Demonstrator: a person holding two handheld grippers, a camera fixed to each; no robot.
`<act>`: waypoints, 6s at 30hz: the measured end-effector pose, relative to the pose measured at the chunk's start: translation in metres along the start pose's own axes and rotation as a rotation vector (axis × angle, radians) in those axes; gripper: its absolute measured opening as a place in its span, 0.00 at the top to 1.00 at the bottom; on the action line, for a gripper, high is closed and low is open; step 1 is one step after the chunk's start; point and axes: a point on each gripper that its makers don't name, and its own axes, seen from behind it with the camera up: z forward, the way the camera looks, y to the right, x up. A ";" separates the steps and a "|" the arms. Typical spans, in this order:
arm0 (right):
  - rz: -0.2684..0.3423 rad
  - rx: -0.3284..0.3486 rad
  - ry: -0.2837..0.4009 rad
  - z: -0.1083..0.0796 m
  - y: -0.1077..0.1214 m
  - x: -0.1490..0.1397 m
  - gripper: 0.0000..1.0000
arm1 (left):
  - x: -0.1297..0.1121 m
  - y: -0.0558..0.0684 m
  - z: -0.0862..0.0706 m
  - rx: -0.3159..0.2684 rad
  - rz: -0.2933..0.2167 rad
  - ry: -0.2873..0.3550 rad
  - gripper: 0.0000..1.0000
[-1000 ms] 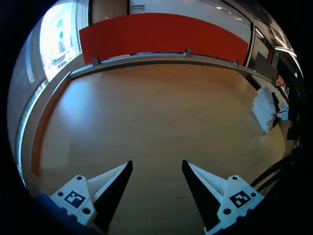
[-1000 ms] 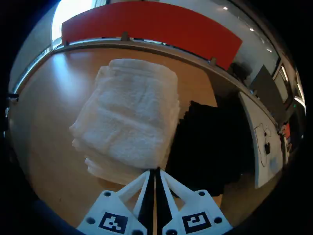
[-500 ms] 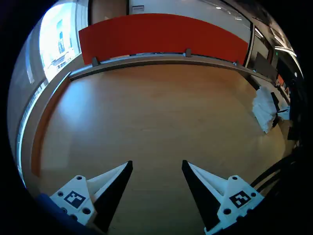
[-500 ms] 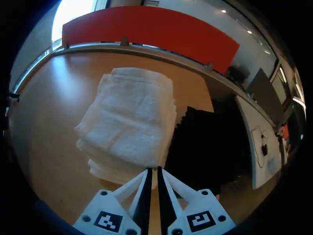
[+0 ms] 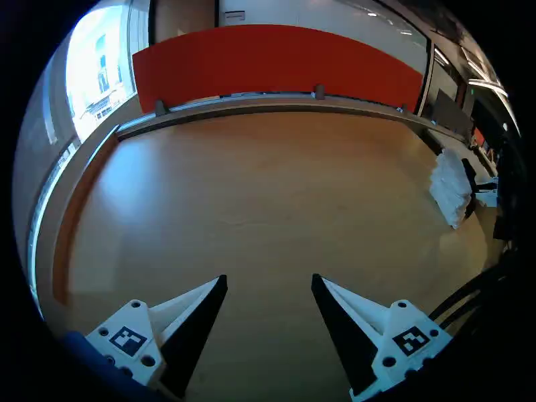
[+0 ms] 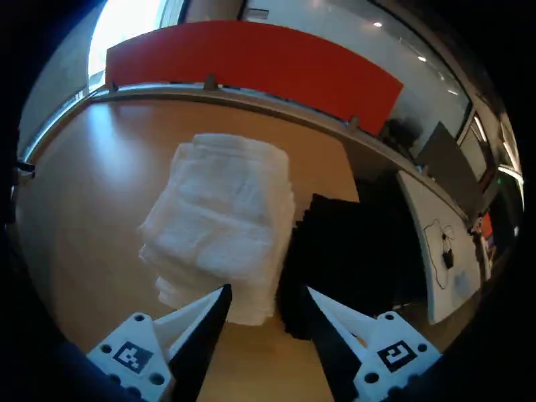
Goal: Fold towel
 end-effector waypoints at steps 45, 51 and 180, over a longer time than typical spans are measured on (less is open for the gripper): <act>0.237 -0.077 0.537 -0.065 -0.010 0.166 0.00 | 0.014 -0.017 -0.017 0.022 -0.043 0.075 0.06; 0.259 -0.101 0.618 -0.076 -0.011 0.181 0.00 | 0.024 -0.019 -0.018 0.028 -0.042 0.103 0.07; 0.192 0.003 0.817 -0.091 -0.232 0.266 0.00 | 0.100 -0.100 -0.013 0.157 -0.058 0.776 0.07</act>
